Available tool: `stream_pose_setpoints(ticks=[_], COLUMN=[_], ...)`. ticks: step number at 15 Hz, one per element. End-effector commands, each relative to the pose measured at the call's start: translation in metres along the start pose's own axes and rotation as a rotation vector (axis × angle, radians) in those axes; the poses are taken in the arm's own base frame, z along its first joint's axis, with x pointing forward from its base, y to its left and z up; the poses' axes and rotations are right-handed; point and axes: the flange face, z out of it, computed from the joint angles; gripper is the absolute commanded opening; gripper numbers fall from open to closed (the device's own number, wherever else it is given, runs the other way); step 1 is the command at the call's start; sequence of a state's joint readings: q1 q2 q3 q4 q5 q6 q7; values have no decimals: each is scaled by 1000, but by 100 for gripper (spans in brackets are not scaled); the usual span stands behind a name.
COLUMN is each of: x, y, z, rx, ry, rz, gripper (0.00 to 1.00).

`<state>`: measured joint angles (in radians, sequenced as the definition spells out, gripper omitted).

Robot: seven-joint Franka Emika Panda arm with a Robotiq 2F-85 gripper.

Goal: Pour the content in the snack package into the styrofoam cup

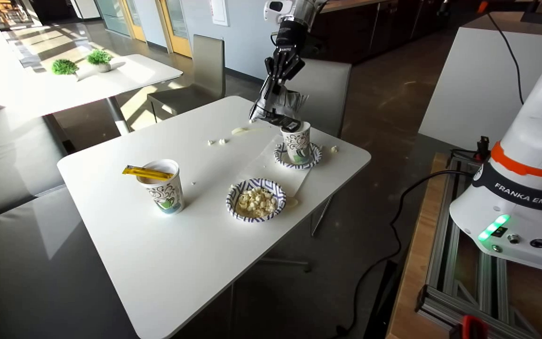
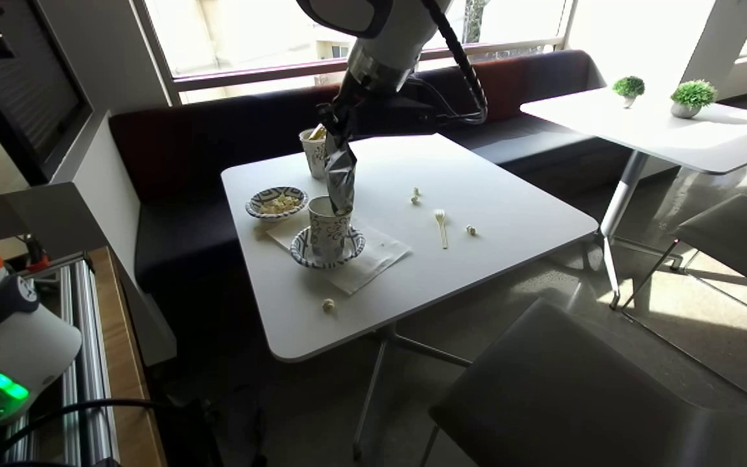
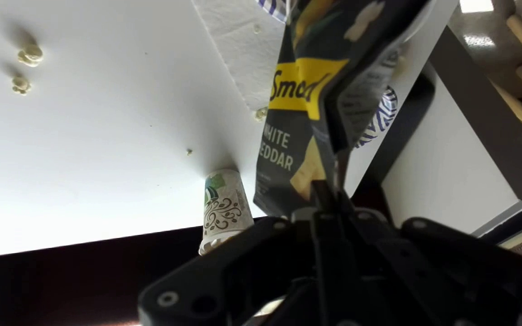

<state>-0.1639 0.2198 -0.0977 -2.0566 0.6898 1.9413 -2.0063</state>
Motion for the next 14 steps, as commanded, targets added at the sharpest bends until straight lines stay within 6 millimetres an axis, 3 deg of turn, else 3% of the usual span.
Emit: stream_pose_setpoints(ticks=[1, 10, 14], x=[18, 66, 101], y=[-25, -76, -88], z=[4, -9, 9], rx=[-48, -119, -312], ry=[-101, -276, -377], rz=[36, 76, -43], gripper=[0, 0, 0])
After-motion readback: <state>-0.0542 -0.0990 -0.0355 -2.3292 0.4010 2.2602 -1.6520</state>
